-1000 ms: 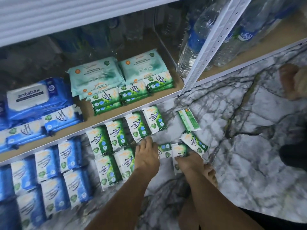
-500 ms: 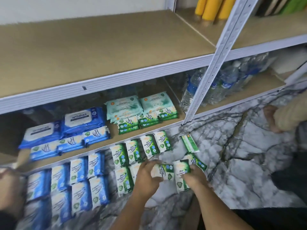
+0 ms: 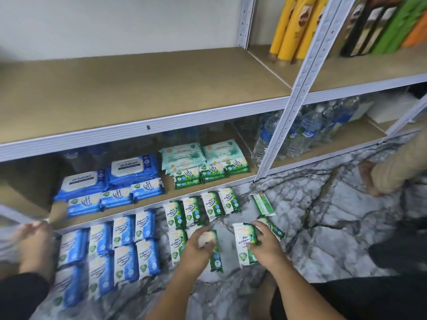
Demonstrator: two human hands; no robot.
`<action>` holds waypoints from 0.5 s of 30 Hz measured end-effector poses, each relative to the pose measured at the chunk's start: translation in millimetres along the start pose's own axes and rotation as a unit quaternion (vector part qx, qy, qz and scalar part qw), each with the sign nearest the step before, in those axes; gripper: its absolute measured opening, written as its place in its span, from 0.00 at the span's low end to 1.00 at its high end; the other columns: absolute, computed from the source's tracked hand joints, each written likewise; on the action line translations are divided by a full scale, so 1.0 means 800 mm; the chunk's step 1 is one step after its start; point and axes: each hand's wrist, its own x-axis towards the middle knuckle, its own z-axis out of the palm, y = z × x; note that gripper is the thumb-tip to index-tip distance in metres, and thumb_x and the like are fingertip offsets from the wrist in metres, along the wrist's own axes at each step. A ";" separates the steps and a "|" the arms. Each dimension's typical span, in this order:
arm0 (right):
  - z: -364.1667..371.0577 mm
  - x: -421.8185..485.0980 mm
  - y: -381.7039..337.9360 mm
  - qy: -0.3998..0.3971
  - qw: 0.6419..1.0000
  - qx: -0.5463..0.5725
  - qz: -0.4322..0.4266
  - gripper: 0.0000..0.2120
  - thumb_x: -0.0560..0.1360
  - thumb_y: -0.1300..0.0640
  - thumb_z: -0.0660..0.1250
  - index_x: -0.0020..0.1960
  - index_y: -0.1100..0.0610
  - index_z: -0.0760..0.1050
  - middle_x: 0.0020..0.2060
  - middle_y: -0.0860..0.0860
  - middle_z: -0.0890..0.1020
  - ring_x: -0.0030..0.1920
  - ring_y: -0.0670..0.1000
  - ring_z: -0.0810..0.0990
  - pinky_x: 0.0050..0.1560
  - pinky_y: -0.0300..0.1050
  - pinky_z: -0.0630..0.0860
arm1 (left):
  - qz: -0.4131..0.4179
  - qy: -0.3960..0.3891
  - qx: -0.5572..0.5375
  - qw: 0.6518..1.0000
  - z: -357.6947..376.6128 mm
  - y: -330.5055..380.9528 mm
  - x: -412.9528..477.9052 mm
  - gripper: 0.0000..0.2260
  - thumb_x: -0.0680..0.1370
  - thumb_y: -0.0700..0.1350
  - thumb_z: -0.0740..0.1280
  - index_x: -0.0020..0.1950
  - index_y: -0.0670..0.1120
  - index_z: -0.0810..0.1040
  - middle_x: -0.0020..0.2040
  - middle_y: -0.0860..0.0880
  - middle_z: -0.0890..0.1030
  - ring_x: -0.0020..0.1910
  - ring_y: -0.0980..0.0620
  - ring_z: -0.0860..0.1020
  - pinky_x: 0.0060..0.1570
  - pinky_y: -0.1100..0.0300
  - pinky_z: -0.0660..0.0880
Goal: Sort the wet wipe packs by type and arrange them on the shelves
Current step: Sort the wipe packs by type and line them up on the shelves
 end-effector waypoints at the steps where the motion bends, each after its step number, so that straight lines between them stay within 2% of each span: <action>1: -0.001 0.001 0.003 0.000 1.000 0.004 0.004 0.31 0.72 0.69 0.73 0.65 0.40 0.71 0.46 0.50 0.86 0.46 0.51 0.85 0.45 0.49 0.82 | -0.013 -0.023 -0.020 0.999 0.001 -0.003 -0.001 0.18 0.79 0.37 0.70 0.61 0.57 0.76 0.43 0.43 0.80 0.26 0.53 0.73 0.28 0.63 0.67; 2: -0.001 0.002 0.007 0.001 1.000 0.007 0.006 0.31 0.72 0.69 0.73 0.64 0.39 0.72 0.46 0.50 0.86 0.46 0.51 0.85 0.46 0.51 0.82 | -0.025 -0.037 -0.031 0.999 0.002 -0.007 -0.001 0.22 0.77 0.33 0.71 0.63 0.56 0.74 0.42 0.44 0.79 0.25 0.55 0.71 0.26 0.63 0.67; 4: -0.002 0.005 0.012 0.010 1.000 0.003 0.010 0.31 0.72 0.69 0.73 0.59 0.35 0.72 0.45 0.51 0.86 0.45 0.52 0.85 0.44 0.53 0.83 | -0.037 -0.037 -0.008 0.999 0.005 -0.011 -0.001 0.25 0.74 0.32 0.73 0.63 0.55 0.71 0.44 0.43 0.80 0.26 0.55 0.74 0.26 0.61 0.70; 7: -0.001 0.007 0.013 0.013 1.000 -0.006 0.013 0.34 0.72 0.69 0.71 0.52 0.28 0.70 0.44 0.52 0.86 0.39 0.52 0.84 0.32 0.45 0.77 | -0.038 0.004 0.018 0.999 0.006 -0.010 0.000 0.23 0.72 0.35 0.76 0.58 0.53 0.71 0.44 0.41 0.82 0.27 0.50 0.77 0.26 0.58 0.73; 10: -0.002 0.009 0.007 0.013 1.000 -0.011 0.012 0.33 0.72 0.70 0.68 0.51 0.29 0.69 0.43 0.54 0.86 0.33 0.52 0.80 0.28 0.41 0.71 | -0.025 0.007 0.052 0.998 0.007 -0.012 0.008 0.22 0.70 0.38 0.79 0.56 0.53 0.72 0.44 0.45 0.83 0.27 0.54 0.79 0.26 0.60 0.73; 15: -0.003 0.022 0.004 0.004 1.000 0.002 0.014 0.32 0.72 0.70 0.67 0.53 0.30 0.69 0.44 0.52 0.86 0.39 0.54 0.84 0.30 0.42 0.74 | -0.009 -0.003 0.083 0.996 0.013 -0.008 0.033 0.24 0.69 0.42 0.80 0.59 0.54 0.75 0.46 0.50 0.82 0.38 0.52 0.82 0.30 0.61 0.77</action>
